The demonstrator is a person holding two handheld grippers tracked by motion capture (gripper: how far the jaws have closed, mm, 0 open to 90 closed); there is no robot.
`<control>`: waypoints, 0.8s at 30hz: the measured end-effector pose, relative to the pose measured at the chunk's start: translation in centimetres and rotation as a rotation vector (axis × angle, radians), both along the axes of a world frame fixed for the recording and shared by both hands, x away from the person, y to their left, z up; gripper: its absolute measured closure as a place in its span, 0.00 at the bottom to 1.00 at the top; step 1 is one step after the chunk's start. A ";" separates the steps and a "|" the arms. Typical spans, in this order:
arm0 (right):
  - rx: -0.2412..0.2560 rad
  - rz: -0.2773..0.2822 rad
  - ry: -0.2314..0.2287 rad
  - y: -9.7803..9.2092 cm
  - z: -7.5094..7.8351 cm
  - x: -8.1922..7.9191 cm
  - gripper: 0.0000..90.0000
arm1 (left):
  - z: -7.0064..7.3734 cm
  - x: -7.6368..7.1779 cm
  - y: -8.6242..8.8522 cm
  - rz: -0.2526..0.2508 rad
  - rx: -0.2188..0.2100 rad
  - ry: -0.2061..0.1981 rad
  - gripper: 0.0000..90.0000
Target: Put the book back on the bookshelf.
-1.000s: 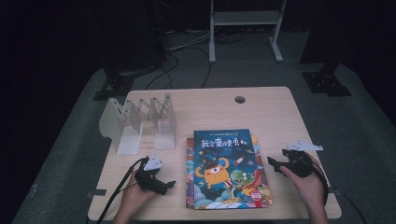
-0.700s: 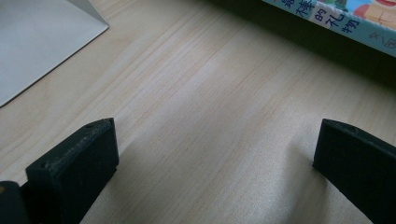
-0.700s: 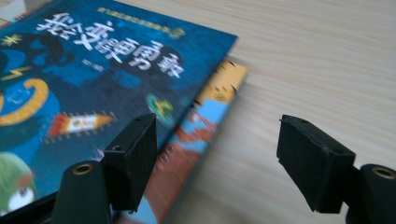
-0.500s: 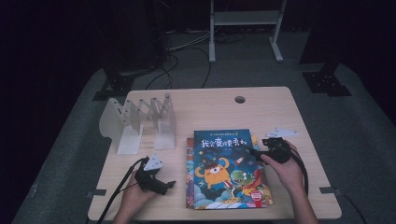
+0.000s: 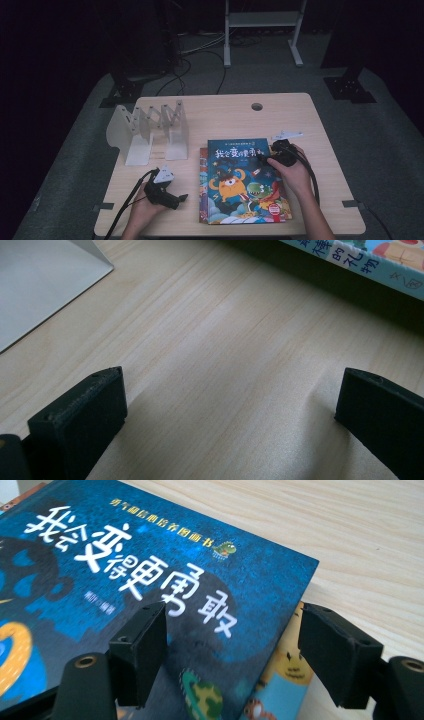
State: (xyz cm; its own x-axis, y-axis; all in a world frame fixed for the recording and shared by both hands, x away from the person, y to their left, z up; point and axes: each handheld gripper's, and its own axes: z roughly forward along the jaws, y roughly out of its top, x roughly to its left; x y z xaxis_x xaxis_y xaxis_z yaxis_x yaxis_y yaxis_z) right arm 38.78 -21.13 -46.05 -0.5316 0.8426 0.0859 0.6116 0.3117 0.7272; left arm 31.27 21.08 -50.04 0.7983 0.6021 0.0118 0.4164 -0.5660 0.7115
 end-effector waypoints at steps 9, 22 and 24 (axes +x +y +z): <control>0.049 0.024 0.047 0.4 -0.5 1.2 0.21 | 1.5 0.1 0.2 -0.012 -0.033 -0.031 0.00; 0.042 0.179 0.046 3.2 -0.4 2.4 0.22 | 3.7 2.4 -1.5 -0.036 -0.049 -0.095 0.00; 0.044 0.186 0.045 3.4 -0.4 2.5 0.22 | 3.9 2.7 -1.6 -0.036 -0.058 -0.096 0.00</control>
